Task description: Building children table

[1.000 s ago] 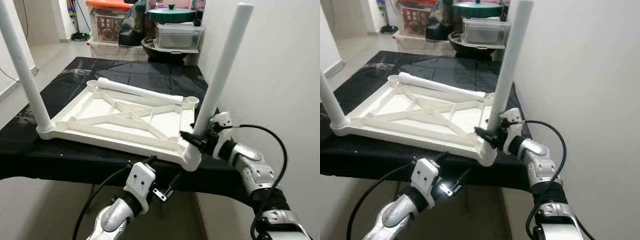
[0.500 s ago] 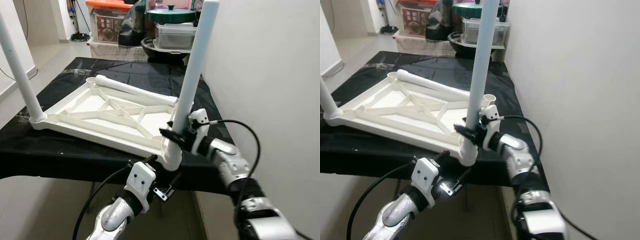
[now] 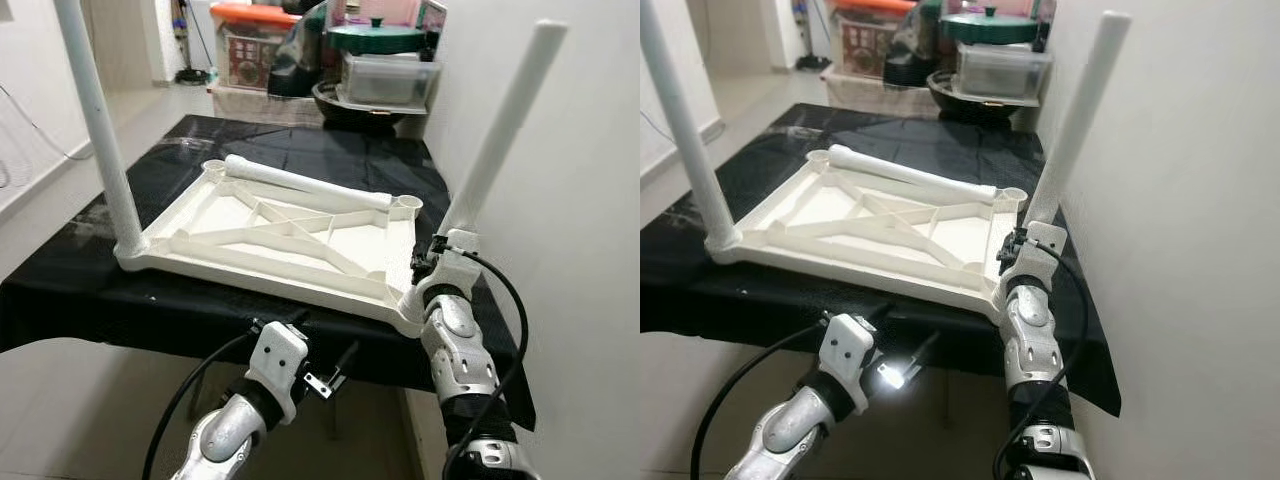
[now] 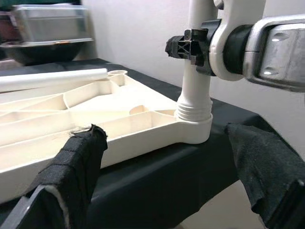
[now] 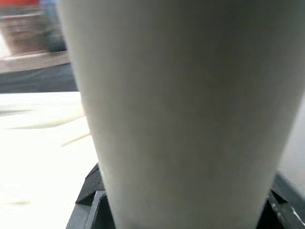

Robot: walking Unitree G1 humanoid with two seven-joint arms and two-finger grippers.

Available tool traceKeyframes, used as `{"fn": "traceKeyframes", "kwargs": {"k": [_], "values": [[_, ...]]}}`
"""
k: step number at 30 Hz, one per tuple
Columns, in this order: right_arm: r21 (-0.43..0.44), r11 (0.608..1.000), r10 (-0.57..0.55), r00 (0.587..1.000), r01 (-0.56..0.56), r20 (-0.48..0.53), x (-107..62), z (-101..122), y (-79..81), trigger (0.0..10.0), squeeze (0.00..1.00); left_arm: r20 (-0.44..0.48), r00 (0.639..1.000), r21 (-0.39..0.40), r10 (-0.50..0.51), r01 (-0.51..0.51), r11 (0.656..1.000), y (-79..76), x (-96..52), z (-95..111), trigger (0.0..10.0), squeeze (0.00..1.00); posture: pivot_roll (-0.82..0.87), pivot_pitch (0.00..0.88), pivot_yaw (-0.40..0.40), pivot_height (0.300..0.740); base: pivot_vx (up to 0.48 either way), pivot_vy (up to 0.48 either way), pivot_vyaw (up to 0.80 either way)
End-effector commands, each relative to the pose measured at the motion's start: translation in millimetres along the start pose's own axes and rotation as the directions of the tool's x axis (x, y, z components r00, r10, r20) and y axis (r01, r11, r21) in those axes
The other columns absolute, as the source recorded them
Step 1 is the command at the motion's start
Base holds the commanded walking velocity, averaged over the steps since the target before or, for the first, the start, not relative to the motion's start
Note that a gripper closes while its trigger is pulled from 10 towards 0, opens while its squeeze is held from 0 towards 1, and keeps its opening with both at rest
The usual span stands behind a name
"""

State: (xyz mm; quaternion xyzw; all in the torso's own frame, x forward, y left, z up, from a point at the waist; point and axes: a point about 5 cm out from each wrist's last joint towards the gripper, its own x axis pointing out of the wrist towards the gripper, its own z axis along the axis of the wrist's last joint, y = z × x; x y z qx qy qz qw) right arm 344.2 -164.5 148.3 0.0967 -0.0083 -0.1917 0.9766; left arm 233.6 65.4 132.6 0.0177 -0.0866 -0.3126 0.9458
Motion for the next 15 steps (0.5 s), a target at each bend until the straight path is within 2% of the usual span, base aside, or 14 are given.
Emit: {"fn": "traceKeyframes", "kwargs": {"k": [1,2,3,4,5,6,7,8,10,13,14,15], "values": [[0.060,0.988,-0.137,0.990,0.140,-0.045,-5.1,-7.2,-9.6,0.0,0.00,-0.004,1.000,0.000,-0.007,0.007,1.000,-0.2,1.6,-2.4,10.0,0.00,0.10,0.000,-0.093,0.740,0.000,0.000,0.00],[0.060,0.988,-0.137,0.990,0.140,-0.045,-5.1,-7.2,-9.6,0.0,0.00,-0.004,1.000,0.000,-0.007,0.007,1.000,-0.2,1.6,-2.4,10.0,0.00,0.10,0.000,-0.093,0.740,0.000,0.000,0.00],[0.069,0.986,-0.145,0.988,0.149,-0.050,-8.2,-8.0,-2.6,0.0,0.00,-0.005,1.000,0.002,-0.008,0.008,1.000,0.2,2.2,-2.7,10.0,0.00,0.10,0.000,-0.091,0.740,0.000,0.000,0.00],[0.085,0.993,-0.078,0.996,0.082,-0.044,-8.4,-7.4,9.4,10.0,0.00,-0.005,1.000,0.003,-0.009,0.009,1.000,0.6,2.7,-3.0,10.0,0.00,0.10,0.000,-0.090,0.740,0.000,0.000,0.00],[0.085,0.993,-0.078,0.996,0.082,-0.044,-8.4,-7.4,9.4,10.0,0.00,-0.005,1.000,0.003,-0.009,0.009,1.000,0.6,2.7,-3.0,10.0,0.00,0.10,0.000,-0.090,0.740,0.000,0.000,0.00],[0.095,0.995,-0.024,0.999,0.028,-0.039,-8.1,-6.7,17.2,10.0,0.00,-0.005,1.000,0.004,-0.010,0.010,1.000,0.8,3.1,-3.2,10.0,0.00,0.10,0.000,-0.090,0.740,0.000,0.000,0.00],[0.104,0.993,0.060,0.998,-0.057,-0.020,-7.7,-5.3,24.8,10.0,1.00,-0.005,1.000,0.005,-0.011,0.011,1.000,1.3,3.7,-3.3,10.0,0.00,0.10,0.000,-0.085,0.740,0.000,0.000,0.00],[0.104,0.993,0.060,0.998,-0.057,-0.020,-7.7,-5.3,24.8,10.0,1.00,-0.005,1.000,0.005,-0.011,0.011,1.000,1.3,3.7,-3.3,10.0,0.00,0.10,0.000,-0.085,0.740,0.000,0.000,0.00],[0.088,0.988,0.127,0.992,-0.129,0.022,-7.1,-1.3,27.2,10.0,1.00,-0.004,1.000,0.006,-0.013,0.013,1.000,1.7,5.2,-3.5,10.0,0.00,0.10,0.000,-0.087,0.740,0.000,0.000,0.00],[0.073,0.987,0.141,0.989,-0.143,0.035,-6.7,0.5,25.1,10.0,1.00,-0.004,1.000,0.006,-0.014,0.014,1.000,1.7,6.1,-3.8,10.0,0.00,0.10,0.000,-0.084,0.740,0.000,0.000,0.00],[0.067,0.973,0.219,0.975,-0.222,0.046,-3.9,2.8,20.5,10.0,0.00,-0.004,1.000,0.007,-0.017,0.017,1.000,1.5,7.6,-4.6,10.0,0.00,0.09,0.000,-0.082,0.740,0.000,0.000,0.00],[0.067,0.973,0.219,0.975,-0.222,0.046,-3.9,2.8,20.5,10.0,0.00,-0.004,1.000,0.007,-0.017,0.017,1.000,1.5,7.6,-4.6,10.0,0.00,0.09,0.000,-0.082,0.740,0.000,0.000,0.00]]}}
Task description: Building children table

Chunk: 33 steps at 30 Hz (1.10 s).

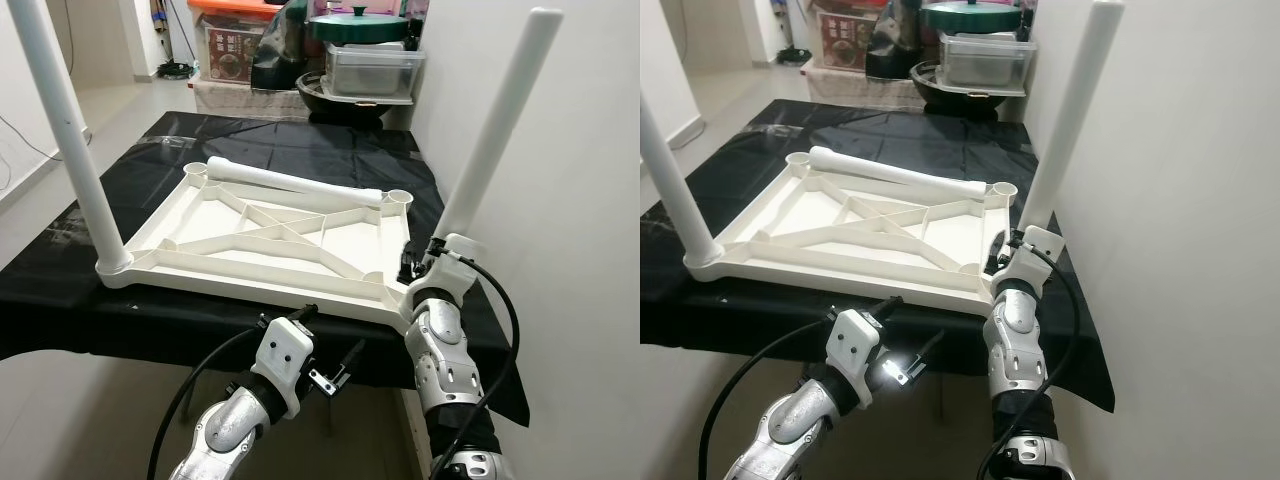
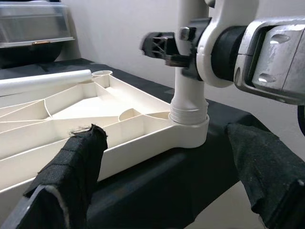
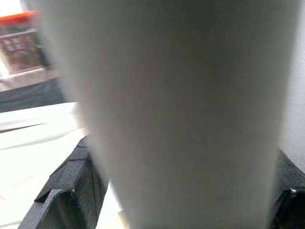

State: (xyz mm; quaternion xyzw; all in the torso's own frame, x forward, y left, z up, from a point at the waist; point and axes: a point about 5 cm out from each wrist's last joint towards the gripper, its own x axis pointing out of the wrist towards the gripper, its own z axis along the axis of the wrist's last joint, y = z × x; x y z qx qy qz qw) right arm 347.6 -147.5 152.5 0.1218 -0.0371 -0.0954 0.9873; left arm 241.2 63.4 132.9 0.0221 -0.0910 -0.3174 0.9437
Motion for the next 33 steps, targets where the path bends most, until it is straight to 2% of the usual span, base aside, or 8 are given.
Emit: {"fn": "traceKeyframes", "kwargs": {"k": [1,5,10,12,17,27,28,33], "values": [[0.015,0.996,0.091,0.996,-0.091,0.010,1.2,3.1,1.7,10.0,0.00,-0.010,1.000,-0.004,-0.007,0.007,1.000,-1.3,1.3,-4.1,10.0,0.00,0.09,0.000,-0.082,0.740,0.000,0.000,0.00],[0.013,0.957,0.291,0.956,-0.291,-0.045,6.4,5.2,-9.7,10.0,0.00,-0.008,1.000,-0.003,-0.012,0.012,1.000,-1.1,3.8,-4.9,10.0,0.00,0.09,0.000,-0.080,0.740,0.000,0.000,0.00],[-0.030,0.701,0.693,0.691,-0.713,-0.207,-1.8,5.3,-11.4,10.0,0.00,0.010,1.000,-0.009,-0.007,0.007,1.000,0.8,7.8,-2.5,10.0,0.00,0.09,0.000,-0.077,0.740,0.000,0.000,0.00],[-0.030,0.701,0.693,0.691,-0.713,-0.207,-1.8,5.3,-11.4,10.0,0.00,0.010,1.000,-0.009,-0.007,0.007,1.000,0.8,7.8,-2.5,10.0,0.00,0.09,0.000,-0.077,0.740,0.000,0.000,0.00],[0.017,0.495,0.838,0.473,-0.868,-0.271,-0.4,12.6,-9.9,10.0,0.00,0.021,1.000,-0.001,-0.005,0.005,1.000,0.9,10.4,-4.0,10.0,0.00,0.10,0.000,-0.082,0.740,0.000,0.000,0.00],[0.140,0.281,0.938,0.241,-0.949,-0.251,-10.6,13.5,0.0,10.0,0.00,0.009,1.000,-0.009,-0.019,0.019,1.000,-1.4,11.3,-10.2,10.0,0.00,0.10,0.000,-0.079,0.740,0.000,0.000,0.00],[0.154,0.261,0.943,0.218,-0.953,-0.251,-12.2,11.0,1.5,0.0,0.00,0.005,1.000,-0.011,-0.022,0.022,1.000,-1.7,11.2,-12.1,10.0,0.00,0.10,0.000,-0.076,0.740,0.000,0.000,0.00],[0.158,0.251,0.944,0.206,-0.955,-0.256,-13.8,3.8,2.6,0.0,0.00,-0.003,1.000,-0.016,-0.027,0.027,1.000,-2.2,11.1,-16.5,10.0,0.00,0.10,0.000,-0.075,0.740,0.000,0.000,0.00]]}}
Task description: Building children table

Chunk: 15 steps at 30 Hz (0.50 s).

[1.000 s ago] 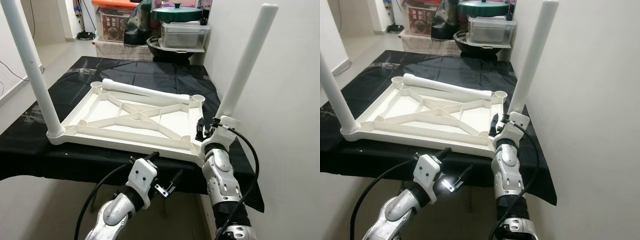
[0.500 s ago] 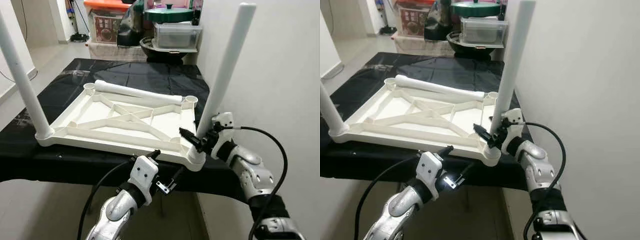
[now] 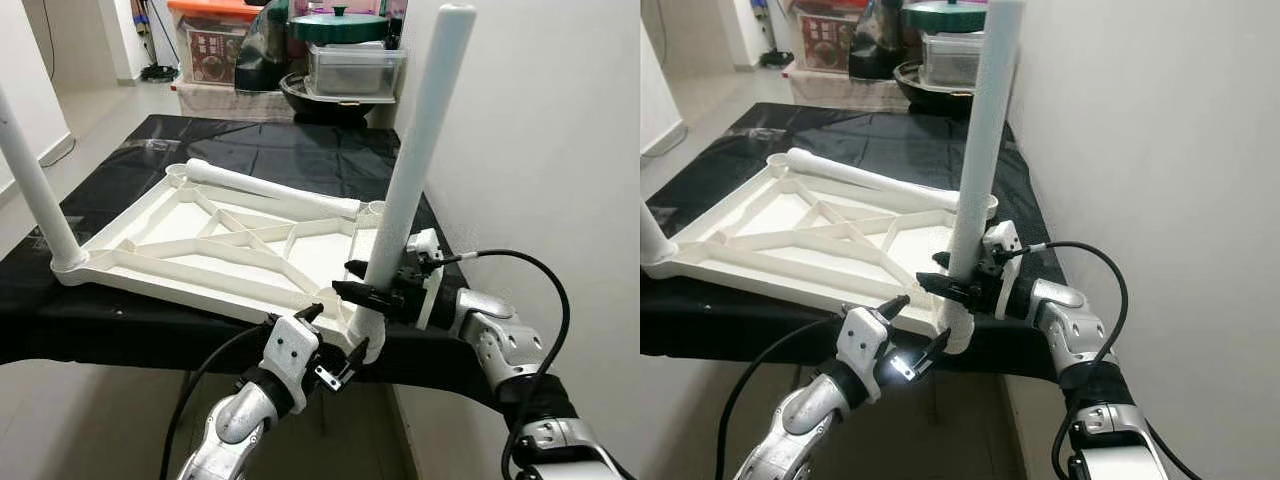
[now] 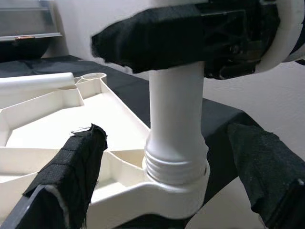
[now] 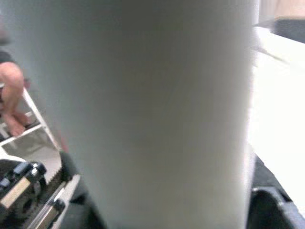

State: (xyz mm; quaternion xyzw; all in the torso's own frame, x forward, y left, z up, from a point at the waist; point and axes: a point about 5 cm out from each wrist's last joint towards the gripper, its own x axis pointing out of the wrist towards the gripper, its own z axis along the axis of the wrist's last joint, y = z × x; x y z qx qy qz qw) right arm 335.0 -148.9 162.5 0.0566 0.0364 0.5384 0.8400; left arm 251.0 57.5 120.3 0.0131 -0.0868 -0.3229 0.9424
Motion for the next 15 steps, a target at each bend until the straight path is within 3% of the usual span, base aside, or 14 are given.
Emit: {"fn": "traceKeyframes", "kwargs": {"k": [1,6,7,9,10,11,12,13,14,15], "values": [[0.033,0.999,0.023,1.000,-0.023,-0.006,4.8,-6.7,2.2,0.0,0.00,-0.002,1.000,0.005,-0.017,0.017,1.000,-2.0,1.9,-2.2,10.0,0.00,0.10,0.000,-0.075,0.740,0.000,0.000,0.00],[0.000,0.997,-0.074,0.997,0.074,-0.010,7.4,-15.3,-0.2,0.0,0.00,-0.013,1.000,-0.003,-0.018,0.018,1.000,-1.1,0.7,-7.0,10.0,0.00,0.09,0.000,-0.069,0.740,0.000,0.000,0.00],[-0.010,0.986,-0.165,0.986,0.165,-0.001,8.5,-16.0,-5.3,0.0,0.00,-0.016,1.000,-0.005,-0.018,0.018,1.000,-0.8,0.5,-8.3,10.0,0.00,0.09,0.000,-0.069,0.740,0.000,0.000,0.00],[-0.010,0.986,-0.165,0.986,0.165,-0.001,8.5,-16.0,-5.3,0.0,0.00,-0.016,1.000,-0.005,-0.018,0.018,1.000,-0.8,0.5,-8.3,10.0,0.00,0.09,0.000,-0.069,0.740,0.000,0.000,0.00],[-0.019,0.955,-0.297,0.955,0.297,0.017,8.0,-15.1,-13.6,0.0,0.00,-0.017,1.000,-0.006,-0.018,0.018,1.000,-0.6,0.6,-9.5,10.0,0.00,0.09,0.000,-0.069,0.740,0.000,0.000,0.00],[0.000,0.865,-0.501,0.864,0.501,0.059,3.6,-11.3,-26.8,0.0,0.00,-0.019,1.000,-0.008,-0.016,0.016,1.000,-0.5,0.8,-10.5,10.0,0.00,0.08,0.000,-0.070,0.740,0.000,0.000,0.00],[0.000,0.865,-0.501,0.864,0.501,0.059,3.6,-11.3,-26.8,0.0,0.00,-0.019,1.000,-0.008,-0.016,0.016,1.000,-0.5,0.8,-10.5,10.0,0.00,0.08,0.000,-0.070,0.740,0.000,0.000,0.00],[0.031,0.744,-0.667,0.741,0.667,0.078,-3.1,-9.3,-37.1,0.0,0.00,-0.020,1.000,-0.010,-0.015,0.014,1.000,-0.8,1.2,-11.0,10.0,0.00,0.08,0.000,-0.069,0.740,0.000,0.000,0.00],[0.082,0.575,-0.818,0.569,0.814,0.089,-13.4,-8.3,-45.6,0.0,0.00,-0.020,1.000,-0.011,-0.014,0.014,1.000,-1.2,1.3,-11.2,10.0,0.00,0.08,0.000,-0.067,0.740,0.000,0.000,0.00],[0.116,0.458,-0.889,0.450,0.882,0.086,-20.6,-8.5,-49.7,0.0,0.00,-0.019,1.000,-0.012,-0.014,0.014,1.000,-1.3,1.8,-11.2,10.0,0.00,0.08,0.000,-0.066,0.740,0.000,0.000,0.00]]}}
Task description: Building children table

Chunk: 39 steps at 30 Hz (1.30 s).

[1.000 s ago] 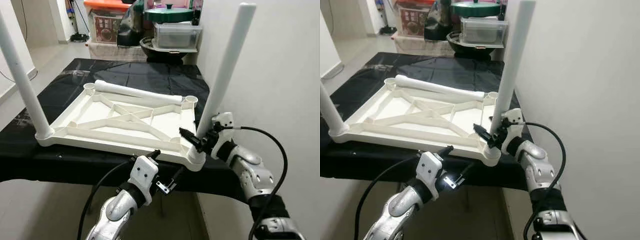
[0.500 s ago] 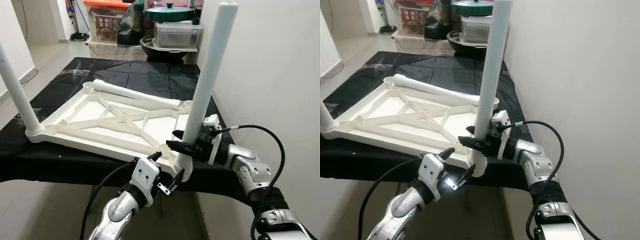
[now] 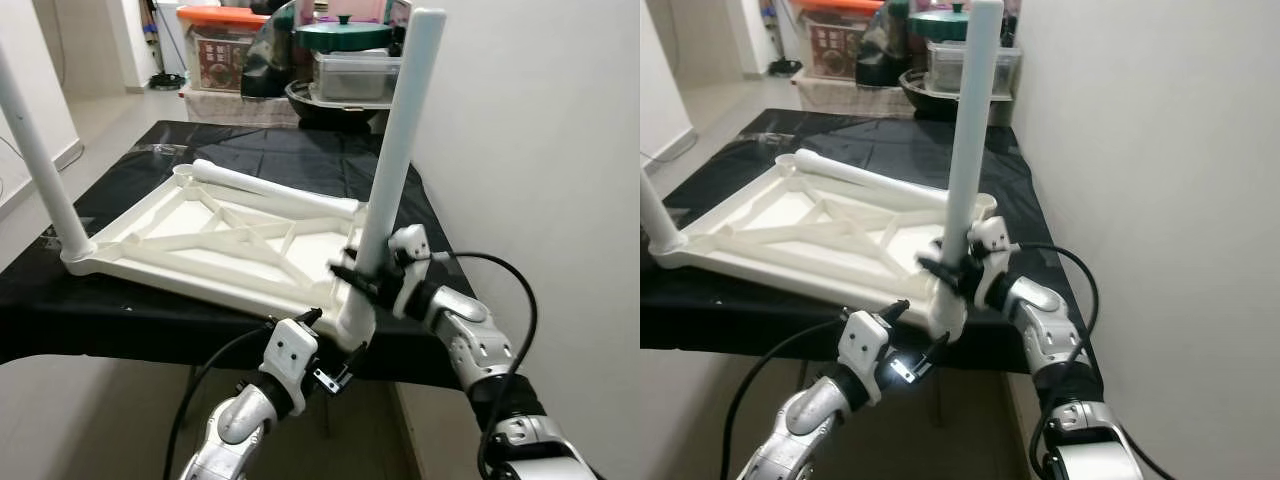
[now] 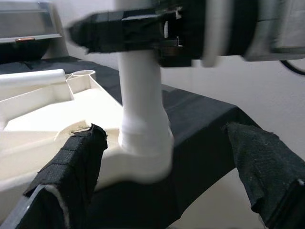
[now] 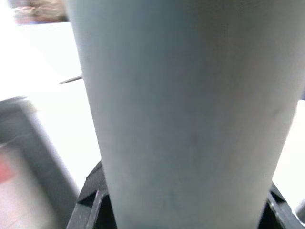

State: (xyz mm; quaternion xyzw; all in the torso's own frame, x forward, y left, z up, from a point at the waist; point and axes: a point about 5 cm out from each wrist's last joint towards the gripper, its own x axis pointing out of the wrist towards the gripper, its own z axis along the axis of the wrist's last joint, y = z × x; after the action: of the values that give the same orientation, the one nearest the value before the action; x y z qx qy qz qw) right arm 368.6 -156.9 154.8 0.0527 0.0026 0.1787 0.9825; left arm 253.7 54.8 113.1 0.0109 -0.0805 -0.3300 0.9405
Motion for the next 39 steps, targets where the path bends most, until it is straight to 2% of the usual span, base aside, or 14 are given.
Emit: {"fn": "traceKeyframes", "kwargs": {"k": [1,6,11,12,13,14,15,18,19,26,29,31,35,39], "values": [[0.074,0.944,-0.320,0.947,0.320,-0.014,-9.6,-4.1,-29.9,0.0,0.00,-0.009,1.000,-0.002,0.000,0.000,1.000,-0.2,-0.8,-3.5,10.0,0.00,0.08,0.000,-0.066,0.740,0.000,0.000,0.00],[0.095,0.759,-0.648,0.762,0.644,0.003,-25.7,-8.3,-32.2,0.0,0.00,-0.001,1.000,0.001,0.004,-0.004,1.000,1.0,1.0,-2.1,10.0,0.00,0.08,0.000,-0.061,0.740,0.000,0.000,0.00],[0.127,0.734,-0.675,0.738,0.668,0.018,-23.9,-9.5,-22.0,0.0,0.00,0.003,1.000,0.002,0.002,-0.002,1.000,1.2,1.9,-1.8,10.0,0.00,0.08,0.000,-0.057,0.740,0.000,0.000,0.00],[0.143,0.753,-0.652,0.757,0.642,0.037,-18.9,-8.5,-15.3,10.0,0.00,0.004,1.000,0.002,0.000,0.000,1.000,1.0,2.3,-1.7,10.0,0.00,0.08,0.000,-0.057,0.740,0.000,0.000,0.00],[0.143,0.753,-0.652,0.757,0.642,0.037,-18.9,-8.5,-15.3,10.0,0.00,0.004,1.000,0.002,0.000,0.000,1.000,1.0,2.3,-1.7,10.0,0.00,0.08,0.000,-0.057,0.740,0.000,0.000,0.00],[0.147,0.792,-0.606,0.792,0.593,0.073,-13.5,-5.3,-8.7,10.0,0.41,0.005,1.000,0.004,-0.003,0.003,1.000,0.8,3.0,-1.6,10.0,0.00,0.08,0.000,-0.059,0.740,0.000,0.000,0.00],[0.129,0.826,-0.563,0.819,0.549,0.114,-8.9,-1.9,-3.4,10.0,1.00,0.006,1.000,0.004,-0.006,0.006,1.000,0.5,3.5,-1.5,10.0,0.00,0.08,0.000,-0.059,0.740,0.000,0.000,0.00],[0.117,0.858,-0.513,0.847,0.500,0.141,-5.6,0.1,-0.1,10.0,1.00,0.007,1.000,0.004,-0.008,0.008,1.000,0.3,4.0,-1.3,10.0,0.00,0.08,0.000,-0.060,0.740,0.000,0.000,0.00],[0.089,0.908,-0.419,0.891,0.410,0.175,-4.9,1.3,-2.0,10.0,0.00,0.011,1.000,0.005,-0.012,0.012,1.000,-0.2,4.9,-0.2,10.0,0.00,0.08,0.000,-0.066,0.740,0.000,0.000,0.00],[0.039,0.993,-0.114,0.990,0.111,0.078,-12.8,-7.3,-10.4,10.0,0.00,0.018,1.000,0.005,-0.021,0.021,1.000,-1.1,6.9,1.8,10.0,0.00,0.08,0.000,-0.061,0.740,0.000,0.000,0.00],[0.066,0.991,0.112,0.994,-0.113,0.019,-19.2,-8.8,-7.2,10.0,0.00,0.020,1.000,0.006,-0.024,0.023,1.000,-1.2,8.0,2.4,10.0,0.00,0.08,0.000,-0.061,0.740,0.000,0.000,0.00],[0.066,0.991,0.112,0.994,-0.113,0.019,-19.2,-8.8,-7.2,10.0,0.00,0.020,1.000,0.006,-0.024,0.023,1.000,-1.2,8.0,2.4,10.0,0.00,0.08,0.000,-0.061,0.740,0.000,0.000,0.00],[0.031,0.893,0.450,0.893,-0.449,-0.034,-24.9,-5.5,5.4,10.0,0.00,0.032,0.999,0.018,-0.013,0.012,1.000,0.7,9.2,4.4,10.0,0.00,0.08,0.000,-0.057,0.740,0.000,0.000,0.00],[0.022,0.828,0.560,0.826,-0.560,-0.066,-25.3,-5.7,12.6,10.0,0.00,0.031,0.999,0.017,-0.018,0.017,1.000,0.6,10.0,4.7,10.0,0.00,0.08,0.000,-0.055,0.740,0.000,0.000,0.00]]}}
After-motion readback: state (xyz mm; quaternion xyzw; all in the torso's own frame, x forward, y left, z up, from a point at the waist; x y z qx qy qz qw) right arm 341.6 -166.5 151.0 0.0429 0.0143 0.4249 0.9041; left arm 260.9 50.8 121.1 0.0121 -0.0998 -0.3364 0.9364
